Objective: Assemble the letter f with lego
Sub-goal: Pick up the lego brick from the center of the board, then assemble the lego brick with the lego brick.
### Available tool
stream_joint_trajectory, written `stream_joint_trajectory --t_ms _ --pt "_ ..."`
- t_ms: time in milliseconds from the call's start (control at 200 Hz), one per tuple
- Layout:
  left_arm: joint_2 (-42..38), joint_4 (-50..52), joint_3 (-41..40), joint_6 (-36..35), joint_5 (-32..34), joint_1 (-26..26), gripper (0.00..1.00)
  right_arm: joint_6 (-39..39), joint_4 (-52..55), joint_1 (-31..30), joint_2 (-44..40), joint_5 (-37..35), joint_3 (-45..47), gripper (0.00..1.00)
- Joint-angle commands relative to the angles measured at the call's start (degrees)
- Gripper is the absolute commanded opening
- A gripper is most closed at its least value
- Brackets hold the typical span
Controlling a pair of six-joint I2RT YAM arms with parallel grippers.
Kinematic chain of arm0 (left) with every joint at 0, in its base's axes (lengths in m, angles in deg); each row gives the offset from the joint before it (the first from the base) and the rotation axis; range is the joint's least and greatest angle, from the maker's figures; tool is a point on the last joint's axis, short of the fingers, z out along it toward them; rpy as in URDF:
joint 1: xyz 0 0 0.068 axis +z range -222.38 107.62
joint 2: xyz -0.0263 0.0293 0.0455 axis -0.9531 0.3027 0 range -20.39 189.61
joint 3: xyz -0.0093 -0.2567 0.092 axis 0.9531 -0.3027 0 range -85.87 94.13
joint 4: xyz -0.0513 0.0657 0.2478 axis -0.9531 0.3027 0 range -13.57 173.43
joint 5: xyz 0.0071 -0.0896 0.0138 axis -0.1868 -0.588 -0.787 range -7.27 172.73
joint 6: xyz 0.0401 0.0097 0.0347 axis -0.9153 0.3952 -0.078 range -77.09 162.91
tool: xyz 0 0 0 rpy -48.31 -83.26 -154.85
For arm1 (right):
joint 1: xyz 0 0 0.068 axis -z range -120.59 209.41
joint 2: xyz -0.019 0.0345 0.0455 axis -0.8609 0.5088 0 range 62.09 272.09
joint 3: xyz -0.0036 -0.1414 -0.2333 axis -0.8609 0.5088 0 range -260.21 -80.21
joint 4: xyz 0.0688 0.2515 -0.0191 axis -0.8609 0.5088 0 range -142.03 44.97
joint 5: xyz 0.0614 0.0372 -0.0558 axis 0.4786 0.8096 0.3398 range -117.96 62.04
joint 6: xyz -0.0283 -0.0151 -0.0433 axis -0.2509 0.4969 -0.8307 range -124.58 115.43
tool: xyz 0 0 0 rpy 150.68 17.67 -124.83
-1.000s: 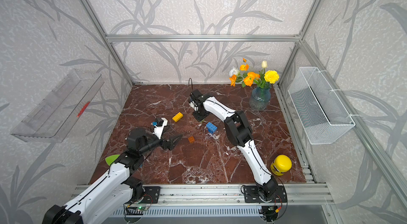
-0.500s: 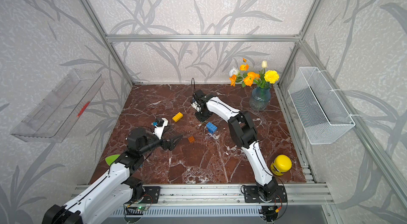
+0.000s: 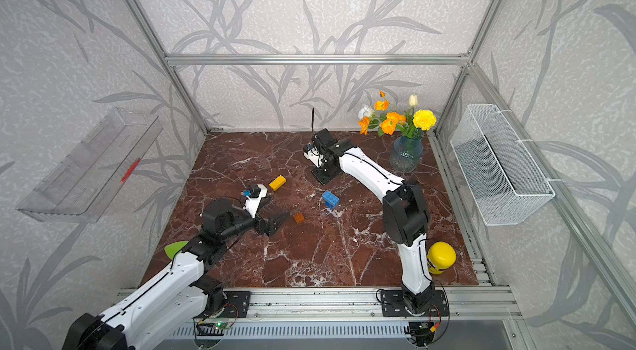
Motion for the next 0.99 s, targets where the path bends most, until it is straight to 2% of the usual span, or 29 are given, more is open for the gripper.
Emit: stream_joint_trajectory --t_ms 0,200,990 --pt "0.10 -0.92 1.36 -1.70 -0.84 -0.72 0.99 -2.96 1.54 0.46 -3.25 0.60 2.23 0.30" --pt "-0.61 -0.45 1.17 -1.91 0.44 -0.85 0.99 -5.78 4.79 0.93 -4.31 1.04 4.82 0.30" --pt "-1.03 1.38 1.43 -2.40 2.16 -1.02 0.99 -6.76 1.19 1.54 -5.80 3.43 10.57 0.30"
